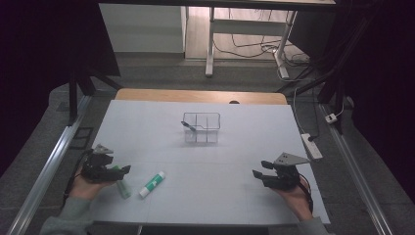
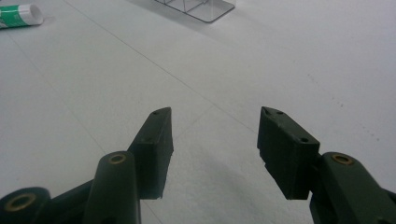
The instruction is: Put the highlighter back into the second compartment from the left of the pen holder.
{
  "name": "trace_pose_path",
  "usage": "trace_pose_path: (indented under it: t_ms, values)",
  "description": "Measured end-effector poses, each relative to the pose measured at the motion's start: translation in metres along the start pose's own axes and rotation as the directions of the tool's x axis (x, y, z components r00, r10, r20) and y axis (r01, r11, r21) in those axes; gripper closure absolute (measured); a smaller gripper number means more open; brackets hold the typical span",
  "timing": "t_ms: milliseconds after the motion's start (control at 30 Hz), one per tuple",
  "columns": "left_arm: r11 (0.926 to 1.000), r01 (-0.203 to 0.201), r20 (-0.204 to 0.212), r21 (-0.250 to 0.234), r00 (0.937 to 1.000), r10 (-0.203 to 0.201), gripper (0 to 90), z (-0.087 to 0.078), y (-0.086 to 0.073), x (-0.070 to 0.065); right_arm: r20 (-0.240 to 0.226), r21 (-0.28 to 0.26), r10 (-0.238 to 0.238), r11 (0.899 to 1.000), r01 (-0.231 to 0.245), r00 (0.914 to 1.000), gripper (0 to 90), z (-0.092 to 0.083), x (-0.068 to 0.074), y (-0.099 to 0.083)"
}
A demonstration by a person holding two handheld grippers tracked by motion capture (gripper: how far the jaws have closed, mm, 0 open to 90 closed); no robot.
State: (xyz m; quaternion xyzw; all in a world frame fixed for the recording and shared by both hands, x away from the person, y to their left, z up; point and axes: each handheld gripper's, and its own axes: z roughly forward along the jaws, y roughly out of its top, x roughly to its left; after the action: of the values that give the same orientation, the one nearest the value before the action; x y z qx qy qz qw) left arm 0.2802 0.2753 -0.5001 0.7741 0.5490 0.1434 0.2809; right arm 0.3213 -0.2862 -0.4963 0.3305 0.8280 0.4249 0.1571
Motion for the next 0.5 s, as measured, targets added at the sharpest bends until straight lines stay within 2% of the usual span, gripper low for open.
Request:
trace_pose_path:
  t_ms: [133,233,500]
  values:
    - [0.9987,0.028,-0.007,0.042,0.9996,-0.028,21.9,0.009,-0.001,0.003,0.014,0.006,-0.003,1.0,0.003,0.9999,45.1,0.0,0.001,0.0]
    - [0.9968,0.039,-0.014,0.071,0.9992,-0.038,22.1,0.014,-0.003,0.005,0.008,0.009,-0.009,1.0,0.009,0.9999,45.0,0.002,0.001,0.0]
    - [0.9936,0.064,-0.02,0.093,0.9978,-0.063,23.1,0.019,-0.007,0.013,0.008,0.023,-0.011,1.0,0.011,0.9999,44.9,0.003,0.001,-0.001]
